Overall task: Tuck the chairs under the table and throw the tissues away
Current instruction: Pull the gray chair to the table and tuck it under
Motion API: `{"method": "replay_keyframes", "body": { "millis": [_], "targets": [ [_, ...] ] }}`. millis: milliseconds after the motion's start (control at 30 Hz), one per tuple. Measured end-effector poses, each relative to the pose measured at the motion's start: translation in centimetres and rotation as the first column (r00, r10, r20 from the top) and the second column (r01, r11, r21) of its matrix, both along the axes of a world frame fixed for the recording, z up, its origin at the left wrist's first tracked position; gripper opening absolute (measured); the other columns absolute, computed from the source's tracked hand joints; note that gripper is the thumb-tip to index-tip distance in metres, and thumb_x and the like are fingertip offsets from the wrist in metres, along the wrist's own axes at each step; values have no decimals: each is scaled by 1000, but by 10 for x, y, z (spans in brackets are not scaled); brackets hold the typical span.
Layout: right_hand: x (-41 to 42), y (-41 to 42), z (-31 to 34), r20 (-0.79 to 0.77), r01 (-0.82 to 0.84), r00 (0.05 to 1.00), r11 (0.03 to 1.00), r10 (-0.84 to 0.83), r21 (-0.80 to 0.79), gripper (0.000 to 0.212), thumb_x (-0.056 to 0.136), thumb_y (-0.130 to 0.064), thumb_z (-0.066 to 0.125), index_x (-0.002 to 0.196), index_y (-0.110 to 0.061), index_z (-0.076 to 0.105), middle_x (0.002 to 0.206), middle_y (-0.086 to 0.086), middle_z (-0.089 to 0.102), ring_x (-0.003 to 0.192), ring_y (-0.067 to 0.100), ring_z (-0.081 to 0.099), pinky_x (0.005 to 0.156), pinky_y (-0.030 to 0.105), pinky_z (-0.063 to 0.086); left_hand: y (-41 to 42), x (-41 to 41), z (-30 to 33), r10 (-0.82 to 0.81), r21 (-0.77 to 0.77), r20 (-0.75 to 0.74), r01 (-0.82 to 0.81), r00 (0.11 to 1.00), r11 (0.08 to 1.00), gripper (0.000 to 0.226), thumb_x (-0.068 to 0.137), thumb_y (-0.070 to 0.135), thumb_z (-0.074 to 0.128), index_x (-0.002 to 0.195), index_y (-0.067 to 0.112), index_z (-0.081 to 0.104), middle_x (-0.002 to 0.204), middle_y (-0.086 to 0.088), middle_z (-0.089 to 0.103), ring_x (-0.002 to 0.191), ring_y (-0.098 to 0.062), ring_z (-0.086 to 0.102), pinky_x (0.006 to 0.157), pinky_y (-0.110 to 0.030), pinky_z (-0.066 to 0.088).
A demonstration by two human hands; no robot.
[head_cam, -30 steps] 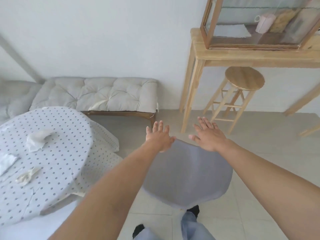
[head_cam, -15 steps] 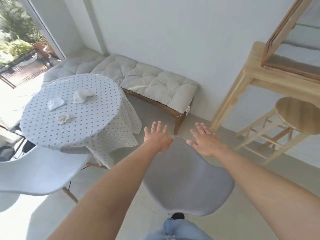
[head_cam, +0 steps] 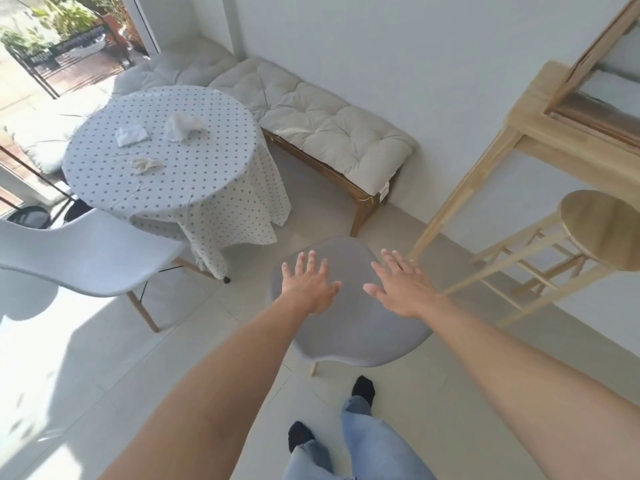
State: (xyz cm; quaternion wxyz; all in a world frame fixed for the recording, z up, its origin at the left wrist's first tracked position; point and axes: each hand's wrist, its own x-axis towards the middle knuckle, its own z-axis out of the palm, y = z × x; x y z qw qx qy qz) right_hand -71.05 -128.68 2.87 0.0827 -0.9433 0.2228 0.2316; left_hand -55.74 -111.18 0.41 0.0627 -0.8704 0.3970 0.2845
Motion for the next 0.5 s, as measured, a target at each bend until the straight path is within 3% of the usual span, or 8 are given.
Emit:
{"method": "replay_keyframes", "body": {
  "millis": [500],
  "targets": [
    [-68,-46,-49,-73,-267,959,959,274,93,74,103,-65,21,163,-22,15,173,9,-3,159,28,-5,126,55,8,-19,-131,-34,222,79,-70,-216,973,973,76,108,62,19,168,20,0,176,-10,-13,162,-34,-14,127,-66,0]
  ]
}}
